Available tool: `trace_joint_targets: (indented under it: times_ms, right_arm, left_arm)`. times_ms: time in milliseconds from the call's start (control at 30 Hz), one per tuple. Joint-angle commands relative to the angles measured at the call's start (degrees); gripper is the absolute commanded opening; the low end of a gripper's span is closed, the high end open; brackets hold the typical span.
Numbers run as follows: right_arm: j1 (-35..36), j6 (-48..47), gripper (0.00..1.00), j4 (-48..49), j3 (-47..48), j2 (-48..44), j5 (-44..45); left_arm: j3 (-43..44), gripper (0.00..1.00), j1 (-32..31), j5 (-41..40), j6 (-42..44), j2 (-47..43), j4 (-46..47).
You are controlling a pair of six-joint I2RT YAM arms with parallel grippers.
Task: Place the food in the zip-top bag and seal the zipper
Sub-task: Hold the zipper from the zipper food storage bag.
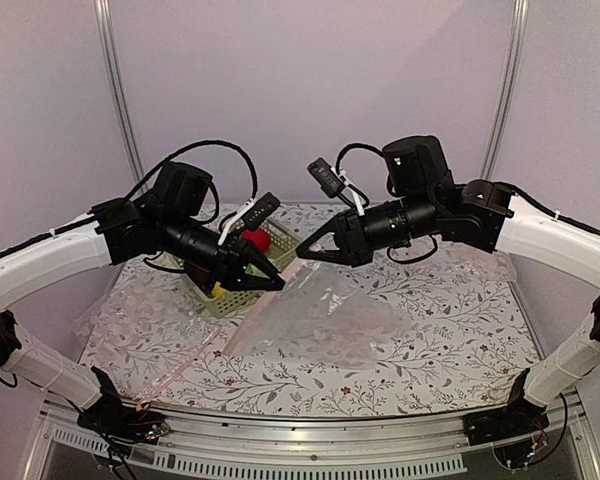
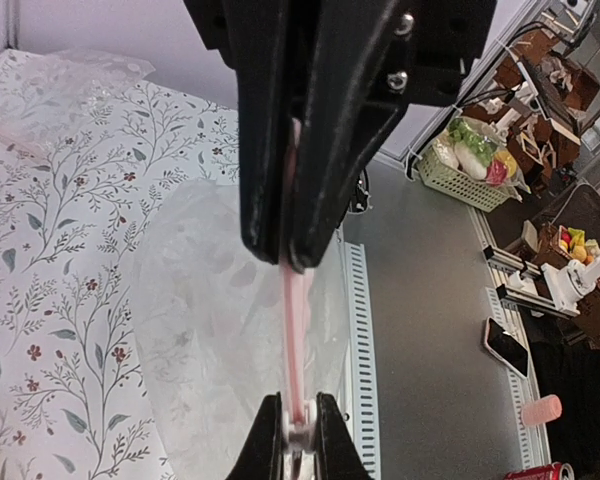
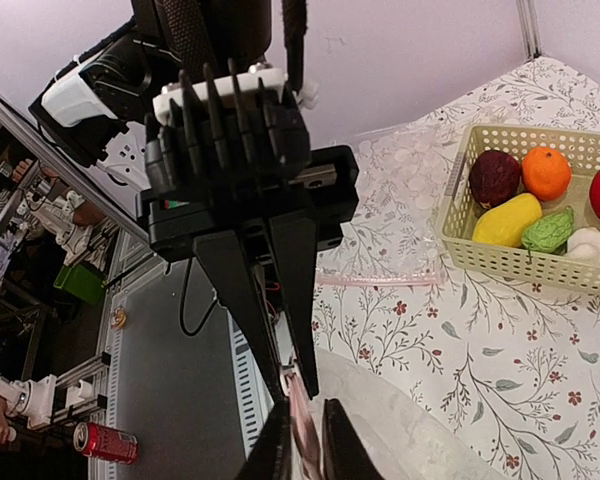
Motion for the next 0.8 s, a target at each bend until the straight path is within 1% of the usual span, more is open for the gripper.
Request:
trace_joint_targets:
  times_ms: [0,100,233,433,767]
  right_arm:
    - [0.3,1.1,0.00,3.5,-1.0,0.2,2.4]
    - [0.3,2.5,0.00,5.4,-2.7,-1.4,8.1]
    - [-0.1,3.0,0.00,5.3,-3.7,-3.9,18.5]
    - [-3.0,5.2,0.00,5.2,-3.3,-6.4,23.5]
    - [-9.2,5.7,0.00,5.0,-3.9,-8.9,27.0]
  left_arm:
    - [-0.5,0.00,-0.8,0.0,0.5,-0.1,-0.8]
    - [-0.5,0.00,-0.9,-0.1,0.5,-0.1,-1.0]
    - [-0.4,0.00,-0.9,0.2,0.5,-0.1,-1.0]
    - [-0.3,0.00,-1.0,0.3,0.5,-0.1,-1.1]
    - [-0.2,0.00,-1.1,0.0,0.5,-0.2,-1.3]
